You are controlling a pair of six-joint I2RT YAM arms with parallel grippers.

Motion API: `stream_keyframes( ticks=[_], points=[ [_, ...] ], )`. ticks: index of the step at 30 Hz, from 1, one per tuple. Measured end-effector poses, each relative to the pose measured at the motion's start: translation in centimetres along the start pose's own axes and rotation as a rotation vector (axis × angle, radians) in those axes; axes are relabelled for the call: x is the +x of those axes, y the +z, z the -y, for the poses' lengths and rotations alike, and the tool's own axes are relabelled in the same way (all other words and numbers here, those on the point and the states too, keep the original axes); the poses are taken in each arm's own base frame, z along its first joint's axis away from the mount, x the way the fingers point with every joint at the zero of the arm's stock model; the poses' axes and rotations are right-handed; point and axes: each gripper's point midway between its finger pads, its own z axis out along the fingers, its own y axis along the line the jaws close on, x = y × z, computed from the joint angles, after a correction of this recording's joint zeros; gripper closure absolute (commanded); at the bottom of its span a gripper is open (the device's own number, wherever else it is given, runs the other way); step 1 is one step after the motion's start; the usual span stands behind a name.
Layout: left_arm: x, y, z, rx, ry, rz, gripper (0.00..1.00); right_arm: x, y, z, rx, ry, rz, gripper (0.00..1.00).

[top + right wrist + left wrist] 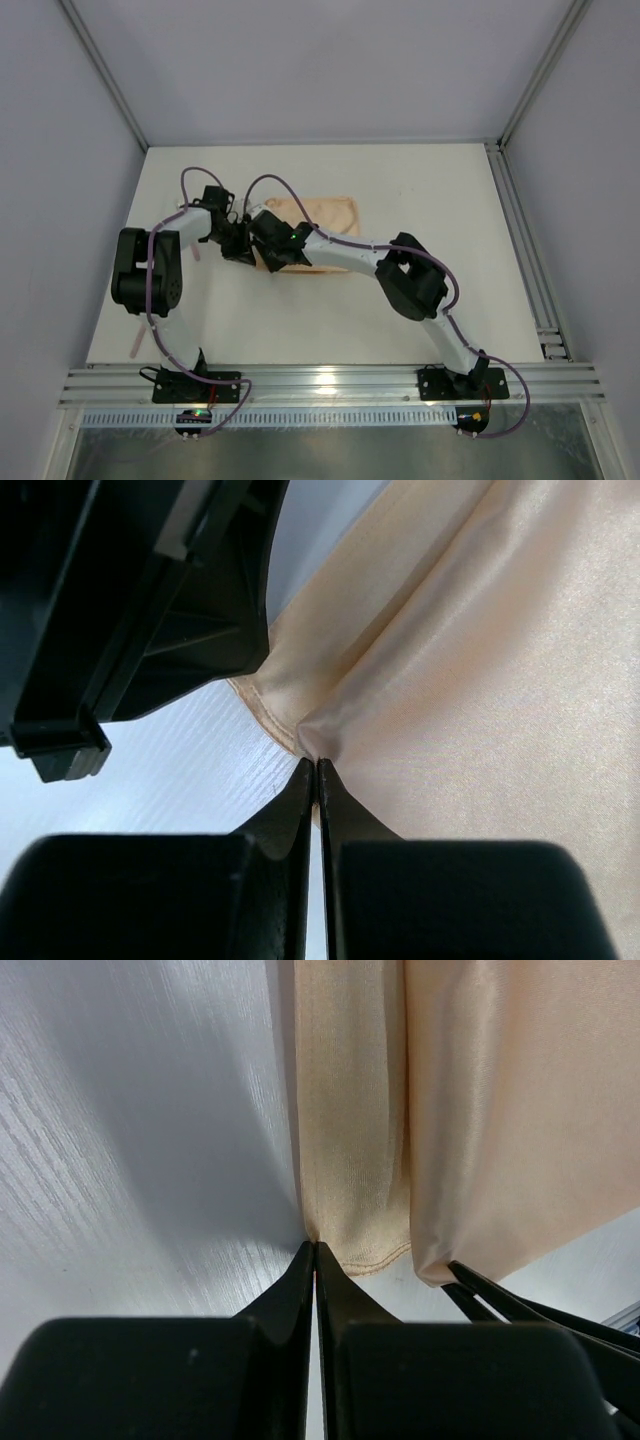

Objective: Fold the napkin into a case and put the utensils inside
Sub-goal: Smooth out the lower triangle-folded napkin at the center of the board.

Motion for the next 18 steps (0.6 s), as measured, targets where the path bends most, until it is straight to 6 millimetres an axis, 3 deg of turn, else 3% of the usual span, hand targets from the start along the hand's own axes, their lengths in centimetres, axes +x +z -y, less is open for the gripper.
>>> stream_keyframes(
  ticks=[6, 12, 18],
  points=[
    [0.5, -0.2, -0.2, -0.008, 0.014, -0.010, 1.00, -1.4, -0.4, 0.3, -0.042, 0.084, 0.007, 0.97],
    [1.0, -0.4, -0.2, -0.009, 0.014, -0.014, 1.00, -4.1, -1.1, 0.2, -0.111, 0.201, 0.043, 0.97],
    [1.3, -0.5, -0.2, -0.009, 0.013, -0.016, 1.00, -4.6, -1.3, -0.1, -0.164, 0.297, 0.034, 0.97]
  ],
)
